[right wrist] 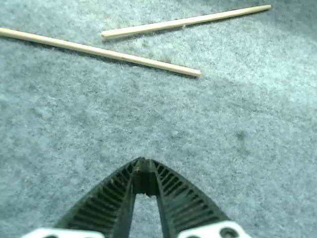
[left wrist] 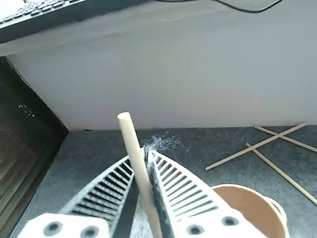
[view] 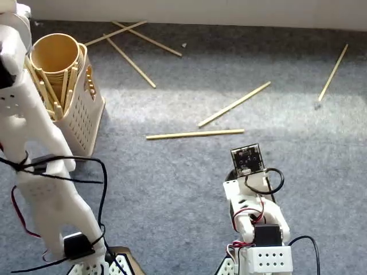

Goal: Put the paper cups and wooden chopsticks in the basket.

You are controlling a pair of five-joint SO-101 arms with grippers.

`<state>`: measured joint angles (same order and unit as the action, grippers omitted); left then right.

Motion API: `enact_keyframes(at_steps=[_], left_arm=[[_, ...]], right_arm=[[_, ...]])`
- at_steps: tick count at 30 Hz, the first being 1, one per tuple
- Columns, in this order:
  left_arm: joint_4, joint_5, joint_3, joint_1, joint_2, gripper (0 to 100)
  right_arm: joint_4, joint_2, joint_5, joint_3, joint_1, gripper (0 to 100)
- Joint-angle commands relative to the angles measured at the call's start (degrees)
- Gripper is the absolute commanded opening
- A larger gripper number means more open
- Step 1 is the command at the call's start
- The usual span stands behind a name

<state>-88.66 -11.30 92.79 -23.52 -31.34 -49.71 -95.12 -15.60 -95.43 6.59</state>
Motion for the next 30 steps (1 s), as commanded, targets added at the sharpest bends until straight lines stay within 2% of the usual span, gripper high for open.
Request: enact_keyframes(at_steps=[1,4,13,18,20,24,27,30], left_arm=[[-7.30,1.05,2.51,1.63,7.87,0],[-12.04,3.16,2.51,1.45,11.47,0],[-12.31,3.43,-0.57,-4.26,5.32,2],[-12.40,3.34,-0.48,-4.35,5.58,24],[-12.48,3.25,-0.48,-1.80,8.66,25],[-12.66,1.58,-4.53,7.87,16.40,16],[-12.66,-1.23,-20.35,17.19,21.05,9],[-12.31,-5.36,-40.92,24.66,23.78,9]], right_arm=[[1.27,-0.75,-0.88,-3.03,0.48,0.9],[1.27,-0.75,-0.88,-3.03,0.48,0.9],[1.27,-0.75,-0.88,-3.03,0.48,0.9],[1.27,-0.75,-0.88,-3.03,0.48,0.9],[1.27,-0.75,-0.88,-3.03,0.48,0.9],[1.27,-0.75,-0.62,-2.95,0.31,0.9],[1.27,-0.75,0.26,-2.51,-2.77,0.9],[1.19,-0.75,3.60,-0.57,-6.99,0.9]])
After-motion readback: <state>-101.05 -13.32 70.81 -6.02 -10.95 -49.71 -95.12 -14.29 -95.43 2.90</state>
